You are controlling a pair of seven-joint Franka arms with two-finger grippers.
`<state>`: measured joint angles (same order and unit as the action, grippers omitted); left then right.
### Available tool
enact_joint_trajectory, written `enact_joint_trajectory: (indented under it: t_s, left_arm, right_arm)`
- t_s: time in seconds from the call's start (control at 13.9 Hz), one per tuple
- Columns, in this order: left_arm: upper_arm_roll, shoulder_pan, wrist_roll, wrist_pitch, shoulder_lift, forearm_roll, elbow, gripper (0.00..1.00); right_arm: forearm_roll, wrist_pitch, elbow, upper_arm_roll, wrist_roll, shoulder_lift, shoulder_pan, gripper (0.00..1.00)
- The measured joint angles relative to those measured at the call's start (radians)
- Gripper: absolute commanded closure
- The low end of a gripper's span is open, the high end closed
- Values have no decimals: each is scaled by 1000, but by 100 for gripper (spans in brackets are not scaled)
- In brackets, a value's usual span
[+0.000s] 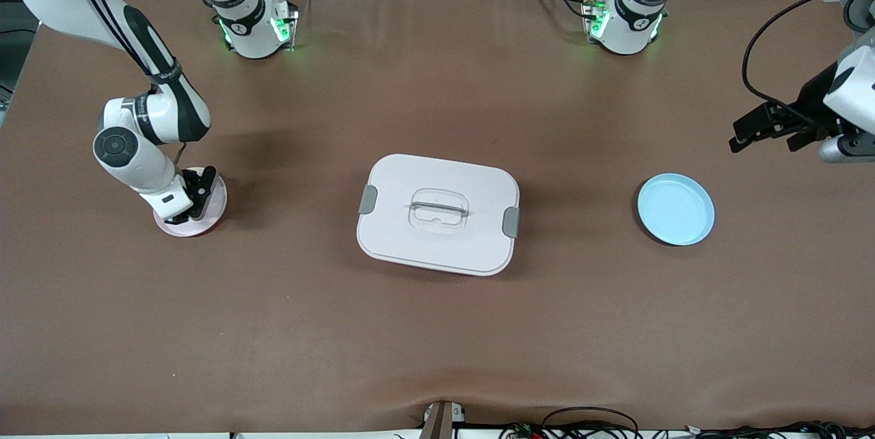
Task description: Transfer orange switch to right arm and place
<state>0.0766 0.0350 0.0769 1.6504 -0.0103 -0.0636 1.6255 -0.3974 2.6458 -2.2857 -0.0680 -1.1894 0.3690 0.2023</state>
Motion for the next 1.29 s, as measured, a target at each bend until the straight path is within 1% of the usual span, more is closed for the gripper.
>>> enact_joint_trajectory:
  t_s: [0.07, 0.29, 0.58, 0.86, 1.08, 1.29]
  left_arm:
    - [0, 0, 0, -7, -9, 0, 1, 0]
    - [0, 0, 0, -15, -29, 0, 16, 0]
    - [1, 0, -6, -15, -88, 0, 86, 0]
    - [0, 6, -16, -1, -104, 0, 100, 0]
    - [0, 6, -16, 18, -100, 0, 102, 0]
    - [1, 5, -16, 19, -98, 0, 102, 0]
  right_arm:
    - [0, 0, 0, 0, 2, 0, 0, 0]
    - [0, 0, 1, 0, 4, 0, 0, 0]
    - [0, -1, 4, 1, 7, 0, 0, 0]
    - [0, -19, 24, 1, 13, 0, 0, 0]
    - [1, -150, 60, -15, 113, -7, -8, 0]
    - [9, -277, 79, -31, 268, -53, -49, 0]
